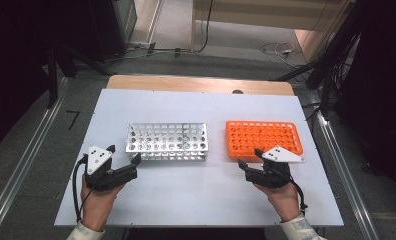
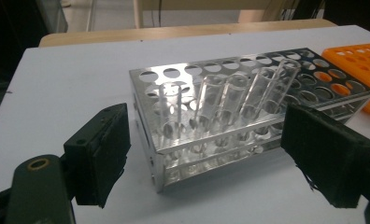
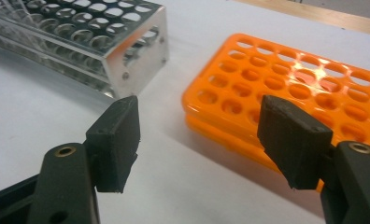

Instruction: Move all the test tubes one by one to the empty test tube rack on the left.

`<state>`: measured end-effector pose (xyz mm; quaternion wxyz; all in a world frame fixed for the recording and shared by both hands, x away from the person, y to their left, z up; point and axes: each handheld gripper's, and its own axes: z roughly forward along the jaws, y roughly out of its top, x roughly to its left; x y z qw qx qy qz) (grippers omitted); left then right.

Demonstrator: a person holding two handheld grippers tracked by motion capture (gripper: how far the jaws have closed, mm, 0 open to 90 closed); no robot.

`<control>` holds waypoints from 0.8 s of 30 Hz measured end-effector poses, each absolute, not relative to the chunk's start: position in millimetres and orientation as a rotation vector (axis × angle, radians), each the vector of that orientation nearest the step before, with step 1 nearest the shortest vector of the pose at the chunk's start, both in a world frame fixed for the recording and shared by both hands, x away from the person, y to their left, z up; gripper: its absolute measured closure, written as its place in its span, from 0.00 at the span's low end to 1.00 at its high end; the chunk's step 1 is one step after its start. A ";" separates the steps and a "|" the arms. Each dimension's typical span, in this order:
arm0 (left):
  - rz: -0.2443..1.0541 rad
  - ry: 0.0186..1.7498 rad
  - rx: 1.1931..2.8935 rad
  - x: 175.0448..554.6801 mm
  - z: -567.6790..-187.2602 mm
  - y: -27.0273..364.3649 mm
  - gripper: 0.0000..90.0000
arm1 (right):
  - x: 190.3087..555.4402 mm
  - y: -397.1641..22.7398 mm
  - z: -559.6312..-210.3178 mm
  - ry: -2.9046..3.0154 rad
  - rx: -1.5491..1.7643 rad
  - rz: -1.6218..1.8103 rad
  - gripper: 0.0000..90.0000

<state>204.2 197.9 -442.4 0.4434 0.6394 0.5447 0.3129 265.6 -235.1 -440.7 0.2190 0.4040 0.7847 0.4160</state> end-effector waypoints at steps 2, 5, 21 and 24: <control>0.781 1.363 1.582 203.9 -444.2 201.1 0.17 | 265.0 -241.3 -441.7 2.163 1.129 1.145 0.31; 0.789 1.378 1.581 203.4 -446.9 205.2 0.18 | 264.1 -249.6 -443.1 2.150 1.140 1.139 0.31; 0.817 1.443 1.594 202.6 -459.3 223.3 0.18 | 260.1 -298.7 -448.4 2.058 1.247 1.102 0.30; 0.816 1.462 1.585 203.3 -461.3 227.9 0.18 | 258.3 -306.7 -449.7 2.044 1.273 1.096 0.30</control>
